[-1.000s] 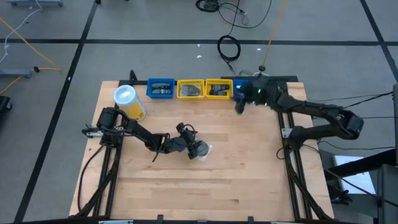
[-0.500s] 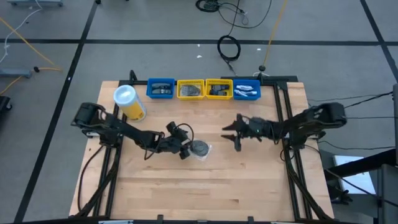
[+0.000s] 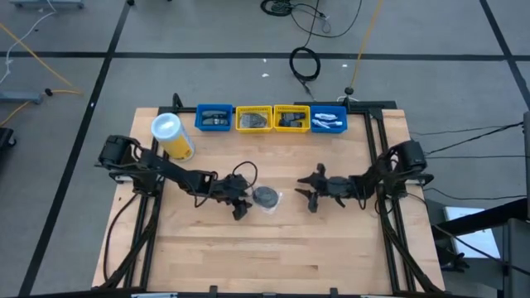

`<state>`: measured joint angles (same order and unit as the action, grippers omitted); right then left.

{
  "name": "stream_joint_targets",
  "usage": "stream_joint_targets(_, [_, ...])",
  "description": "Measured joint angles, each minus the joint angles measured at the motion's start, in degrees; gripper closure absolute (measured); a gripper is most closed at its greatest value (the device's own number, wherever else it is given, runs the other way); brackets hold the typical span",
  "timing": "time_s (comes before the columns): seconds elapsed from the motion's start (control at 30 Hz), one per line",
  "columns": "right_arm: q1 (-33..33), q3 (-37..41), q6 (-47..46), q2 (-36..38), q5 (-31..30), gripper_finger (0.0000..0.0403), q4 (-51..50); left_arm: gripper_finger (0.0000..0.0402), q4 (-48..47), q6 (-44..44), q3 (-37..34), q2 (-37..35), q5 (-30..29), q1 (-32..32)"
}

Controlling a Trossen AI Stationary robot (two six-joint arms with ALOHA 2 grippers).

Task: Pick & Place Travel size toiletries
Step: Put the hairbrush into the left yellow bin

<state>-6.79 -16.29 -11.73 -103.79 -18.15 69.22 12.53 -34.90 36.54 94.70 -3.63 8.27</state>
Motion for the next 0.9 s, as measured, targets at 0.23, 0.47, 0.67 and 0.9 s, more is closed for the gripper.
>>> stream_joint_targets(0.23, [-0.1,-1.3,0.0,-2.2,0.1,0.0244,-0.1,0.0167,11.2,-1.4,0.4,7.9,-0.6,-0.3])
stream_joint_targets(0.47, [-0.1,-1.5,-0.6,-2.2,0.2,0.0247,-0.4,0.0168,17.5,0.2,0.6,11.0,-3.9,-0.5])
stream_joint_targets(0.67, [-0.1,-1.5,-0.7,-2.2,0.1,0.0248,-0.6,0.0167,12.7,5.1,0.4,5.8,-9.2,-0.6])
stream_joint_targets(0.9, [-0.1,-1.5,-0.7,-2.2,0.0,0.0248,-0.5,0.0167,13.9,8.0,0.4,7.5,-15.3,-1.7])
